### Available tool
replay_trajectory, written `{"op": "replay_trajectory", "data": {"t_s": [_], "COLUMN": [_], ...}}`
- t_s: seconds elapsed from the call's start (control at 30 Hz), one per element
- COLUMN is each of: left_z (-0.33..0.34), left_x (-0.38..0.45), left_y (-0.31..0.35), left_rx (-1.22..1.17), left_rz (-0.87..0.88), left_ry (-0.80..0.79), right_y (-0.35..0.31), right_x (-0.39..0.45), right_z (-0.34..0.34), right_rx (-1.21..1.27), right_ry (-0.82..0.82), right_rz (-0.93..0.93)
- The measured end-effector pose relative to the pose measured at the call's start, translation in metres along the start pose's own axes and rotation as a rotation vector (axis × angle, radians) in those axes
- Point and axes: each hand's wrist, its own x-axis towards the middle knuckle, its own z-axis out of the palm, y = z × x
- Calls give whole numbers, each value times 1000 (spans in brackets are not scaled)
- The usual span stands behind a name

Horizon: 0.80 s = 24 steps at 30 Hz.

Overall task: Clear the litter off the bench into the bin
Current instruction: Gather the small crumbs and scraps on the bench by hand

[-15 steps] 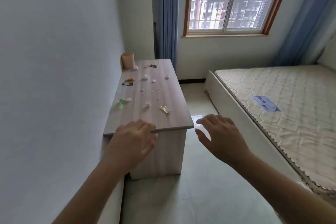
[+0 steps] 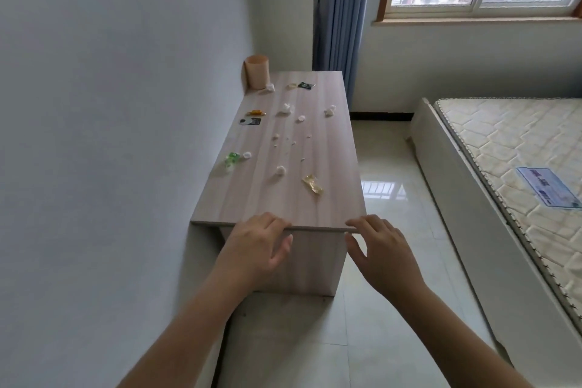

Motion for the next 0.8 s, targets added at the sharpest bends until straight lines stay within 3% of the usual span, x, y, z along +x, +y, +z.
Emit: {"op": "replay_trajectory", "data": {"t_s": [0.23,0.5,0.8], "left_z": [29,62,122], "left_x": [30,114,207], "left_y": [-49,-155,-238], "left_rx": [-30,-4,-6], "left_rz": [-116,-144,-108], "left_ry": [5,-10,-246], "right_y": [4,9,57], "right_x": [76,174,230], "right_z": [57,152,223], "right_rx": [71,-19,-165], "right_ry": [-136,-325,-513], "right_rz": [-41,-61,-7]}}
